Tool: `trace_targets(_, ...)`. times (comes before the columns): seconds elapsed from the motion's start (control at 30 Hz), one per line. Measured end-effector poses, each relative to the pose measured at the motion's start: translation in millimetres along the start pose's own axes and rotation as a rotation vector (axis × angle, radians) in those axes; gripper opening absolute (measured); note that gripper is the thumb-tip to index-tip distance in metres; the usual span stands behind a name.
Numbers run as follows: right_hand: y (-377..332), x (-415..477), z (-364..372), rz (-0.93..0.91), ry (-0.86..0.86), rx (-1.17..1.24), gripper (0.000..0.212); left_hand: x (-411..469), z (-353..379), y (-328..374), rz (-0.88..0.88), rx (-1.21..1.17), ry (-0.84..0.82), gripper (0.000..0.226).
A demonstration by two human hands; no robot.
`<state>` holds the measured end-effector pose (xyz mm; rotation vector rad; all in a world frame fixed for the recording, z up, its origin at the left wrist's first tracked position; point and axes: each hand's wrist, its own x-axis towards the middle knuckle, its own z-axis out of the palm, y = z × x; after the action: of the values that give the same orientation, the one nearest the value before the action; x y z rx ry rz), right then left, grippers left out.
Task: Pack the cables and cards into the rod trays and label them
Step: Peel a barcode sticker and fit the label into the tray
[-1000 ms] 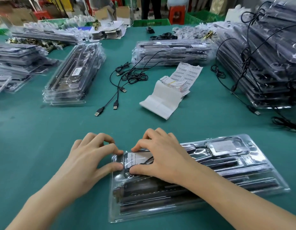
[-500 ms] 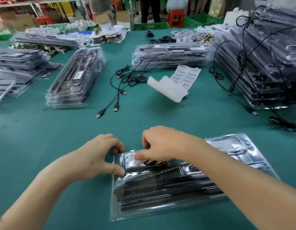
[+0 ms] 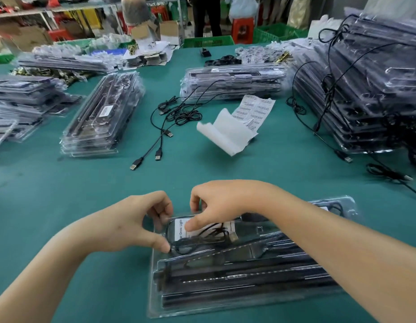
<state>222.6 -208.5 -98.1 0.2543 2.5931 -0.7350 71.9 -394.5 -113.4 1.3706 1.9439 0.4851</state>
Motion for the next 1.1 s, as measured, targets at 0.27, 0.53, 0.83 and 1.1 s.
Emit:
trace_targets(0.27,22.2,-4.3,-13.7,-0.071,0.103,0.272,0.024,3.5,15.1,-4.9,-0.186,-0.702,0.194,0.025)
trace_targets(0.53,26.6,-2.3,-27.5,0.039,0.066,0.394,0.040,13.1,16.8,4.0,-0.083,-0.943,0.275,0.019)
trace_targets(0.83,21.3,0.2,-45.3,-0.048,0.160,0.252,0.053,20.9,10.2,13.7,-0.004,-0.922,0.396,0.028)
trace_targets(1.1,31.8,-7.7,-46.4,-0.050,0.176,0.324,0.056,22.0,14.4,8.6,0.055,-0.890,0.453,0.017)
